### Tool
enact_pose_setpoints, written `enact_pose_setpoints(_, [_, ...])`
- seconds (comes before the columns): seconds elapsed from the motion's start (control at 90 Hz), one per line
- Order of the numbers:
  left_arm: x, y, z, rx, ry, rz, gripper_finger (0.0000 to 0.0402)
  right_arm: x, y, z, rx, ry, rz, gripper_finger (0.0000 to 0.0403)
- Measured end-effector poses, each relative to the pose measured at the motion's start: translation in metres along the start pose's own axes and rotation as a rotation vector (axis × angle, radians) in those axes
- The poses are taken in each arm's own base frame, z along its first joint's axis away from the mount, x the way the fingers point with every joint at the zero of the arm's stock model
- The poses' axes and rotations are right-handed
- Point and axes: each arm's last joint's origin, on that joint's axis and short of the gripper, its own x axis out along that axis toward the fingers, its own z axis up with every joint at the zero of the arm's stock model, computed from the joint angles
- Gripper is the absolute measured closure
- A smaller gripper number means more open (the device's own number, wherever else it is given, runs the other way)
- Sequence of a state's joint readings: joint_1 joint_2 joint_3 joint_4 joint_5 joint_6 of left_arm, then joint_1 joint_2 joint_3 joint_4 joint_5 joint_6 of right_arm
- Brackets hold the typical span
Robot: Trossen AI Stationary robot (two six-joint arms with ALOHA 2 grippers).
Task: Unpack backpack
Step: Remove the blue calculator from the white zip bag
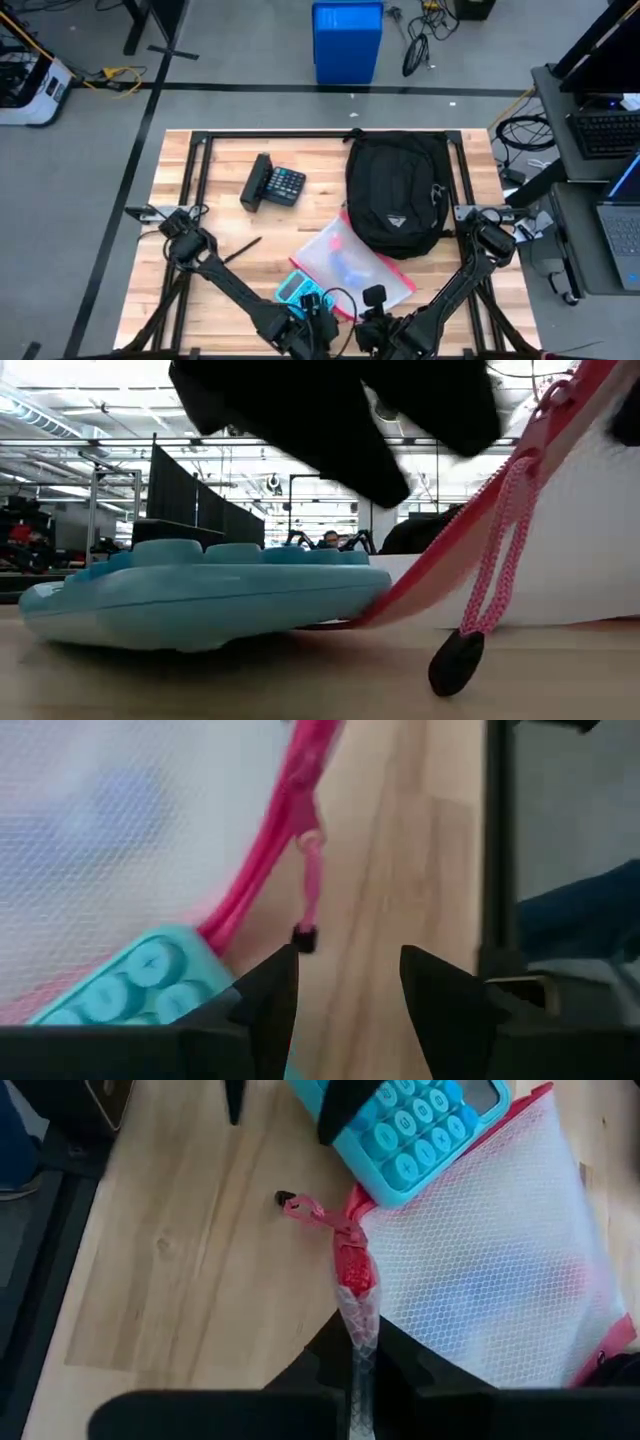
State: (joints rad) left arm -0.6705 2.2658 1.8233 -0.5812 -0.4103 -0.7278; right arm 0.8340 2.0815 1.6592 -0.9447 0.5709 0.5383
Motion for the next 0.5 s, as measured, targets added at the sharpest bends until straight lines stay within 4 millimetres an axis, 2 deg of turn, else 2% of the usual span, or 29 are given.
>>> enact_pose_setpoints(0.267, [0.023,0.015,-0.008,-0.026,0.098,0.072,0.0238,0.0,0.0,0.0,-0.002,0.003,-0.003,0.0403])
enact_pose_setpoints(0.5, [0.03,0.029,-0.012,-0.039,0.176,0.162,0.0238,0.001,-0.001,0.0,0.001,0.0,-0.007,0.0403])
